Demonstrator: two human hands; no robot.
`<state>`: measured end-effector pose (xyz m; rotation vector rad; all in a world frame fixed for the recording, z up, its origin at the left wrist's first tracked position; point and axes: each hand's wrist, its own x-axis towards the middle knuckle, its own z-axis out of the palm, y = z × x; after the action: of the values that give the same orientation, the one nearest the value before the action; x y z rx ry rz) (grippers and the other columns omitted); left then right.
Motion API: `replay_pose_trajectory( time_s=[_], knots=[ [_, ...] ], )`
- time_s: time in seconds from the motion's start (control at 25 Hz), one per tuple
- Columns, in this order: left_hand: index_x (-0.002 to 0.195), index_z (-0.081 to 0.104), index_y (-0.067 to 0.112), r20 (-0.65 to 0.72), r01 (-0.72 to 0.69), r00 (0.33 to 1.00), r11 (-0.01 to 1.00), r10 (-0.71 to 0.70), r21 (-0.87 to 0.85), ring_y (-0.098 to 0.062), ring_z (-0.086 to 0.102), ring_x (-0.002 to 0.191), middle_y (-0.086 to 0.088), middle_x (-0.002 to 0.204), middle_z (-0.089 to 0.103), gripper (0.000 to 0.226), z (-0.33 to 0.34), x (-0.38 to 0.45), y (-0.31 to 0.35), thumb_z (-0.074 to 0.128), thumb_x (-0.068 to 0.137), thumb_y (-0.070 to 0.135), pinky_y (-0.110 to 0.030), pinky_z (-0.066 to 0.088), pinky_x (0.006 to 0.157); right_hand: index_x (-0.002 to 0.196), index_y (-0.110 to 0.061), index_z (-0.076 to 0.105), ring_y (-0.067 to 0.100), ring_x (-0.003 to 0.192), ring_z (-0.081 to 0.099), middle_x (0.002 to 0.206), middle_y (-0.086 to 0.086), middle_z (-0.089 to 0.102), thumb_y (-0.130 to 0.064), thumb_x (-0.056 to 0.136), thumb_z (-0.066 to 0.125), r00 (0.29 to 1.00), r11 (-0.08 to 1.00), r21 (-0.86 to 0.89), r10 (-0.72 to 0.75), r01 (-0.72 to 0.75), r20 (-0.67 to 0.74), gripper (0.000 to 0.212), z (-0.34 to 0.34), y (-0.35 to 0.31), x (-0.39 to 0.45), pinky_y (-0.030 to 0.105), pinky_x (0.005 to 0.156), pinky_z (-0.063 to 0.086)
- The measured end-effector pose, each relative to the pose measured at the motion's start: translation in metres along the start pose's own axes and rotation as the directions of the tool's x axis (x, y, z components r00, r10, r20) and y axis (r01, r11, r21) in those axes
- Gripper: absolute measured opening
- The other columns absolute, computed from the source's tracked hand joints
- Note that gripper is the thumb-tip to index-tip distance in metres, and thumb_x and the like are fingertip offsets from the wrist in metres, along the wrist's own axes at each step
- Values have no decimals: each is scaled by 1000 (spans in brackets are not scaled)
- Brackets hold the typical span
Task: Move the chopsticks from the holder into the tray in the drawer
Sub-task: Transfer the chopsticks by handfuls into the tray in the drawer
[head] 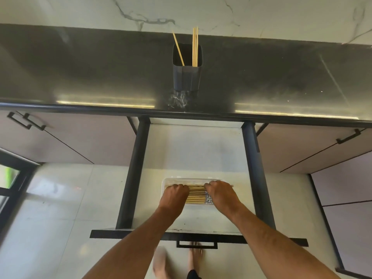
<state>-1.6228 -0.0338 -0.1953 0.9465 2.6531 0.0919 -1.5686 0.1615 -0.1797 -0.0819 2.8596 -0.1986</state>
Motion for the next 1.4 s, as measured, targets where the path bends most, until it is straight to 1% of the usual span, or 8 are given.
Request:
replay_pose_trajectory(
  time_s=[0.24, 0.52, 0.64, 0.84, 0.96, 1.16, 1.28, 1.4],
  knots=[
    [112, 72, 13, -28, 51, 998, 998, -53, -46, -20, 71, 93, -5, 106, 75, 19, 10, 14, -6, 65, 95, 10, -30, 58, 85, 127, -12, 60, 24, 112, 66, 124, 7, 68, -8, 97, 53, 1000, 1000, 6, 4, -4, 8, 31, 30, -5, 11, 36, 95, 54],
    [119, 69, 14, -36, 96, 995, 994, -98, -51, -17, 66, 104, -4, 116, 70, 31, 25, 21, -11, 75, 88, 13, -29, 55, 95, 123, -10, 64, 27, 112, 62, 119, 9, 69, 0, 89, 62, 1000, 998, 58, -13, 14, -16, 36, 42, -6, 23, 37, 99, 51],
    [118, 68, 14, -24, 120, 992, 989, -122, -85, -16, 67, 102, -3, 115, 70, 35, 22, 22, -13, 79, 84, 12, -27, 56, 93, 119, -11, 66, 25, 110, 63, 116, 7, 69, 2, 87, 60, 1000, 997, 77, 3, -1, -19, 34, 43, -6, 25, 37, 98, 52],
    [119, 67, 15, -12, 159, 986, 971, -164, -178, -16, 62, 108, -2, 117, 66, 40, 26, 18, -15, 81, 82, 9, -25, 57, 91, 114, -11, 71, 20, 105, 68, 115, 6, 73, -5, 85, 73, 998, 988, 145, 65, -62, -15, 30, 41, -2, 19, 30, 93, 57],
    [119, 67, 18, -45, 166, 983, 965, -178, -204, -15, 60, 111, 1, 117, 66, 42, 27, 17, -15, 85, 81, 17, -24, 56, 93, 111, -11, 73, 20, 104, 68, 112, 6, 74, -6, 86, 71, 995, 986, 137, 95, -91, -28, 26, 40, 0, 17, 30, 93, 56],
    [112, 74, 16, -64, 176, 980, 975, -186, -136, -18, 61, 103, -2, 111, 70, 33, 23, 16, -13, 83, 82, 24, -29, 56, 92, 105, -11, 76, 17, 96, 68, 104, 4, 75, -9, 94, 62, 991, 984, 130, 126, -120, -40, 17, 41, 1, 14, 30, 94, 54],
    [116, 72, 15, -68, 166, 981, 970, -180, -178, -20, 59, 109, -3, 116, 68, 35, 25, 17, -14, 82, 82, 16, -31, 55, 95, 111, -11, 74, 18, 101, 68, 109, 6, 75, -15, 95, 66, 986, 977, 159, 151, -139, -67, 18, 41, 0, 11, 29, 93, 57],
    [120, 68, 16, -64, 181, 978, 958, -199, -223, -18, 58, 111, -2, 119, 66, 40, 26, 15, -14, 83, 82, 18, -28, 58, 92, 119, -12, 71, 18, 108, 67, 116, 5, 73, -22, 94, 70, 978, 970, 170, 189, -172, -86, 27, 41, -2, 6, 28, 92, 58]
  ],
)
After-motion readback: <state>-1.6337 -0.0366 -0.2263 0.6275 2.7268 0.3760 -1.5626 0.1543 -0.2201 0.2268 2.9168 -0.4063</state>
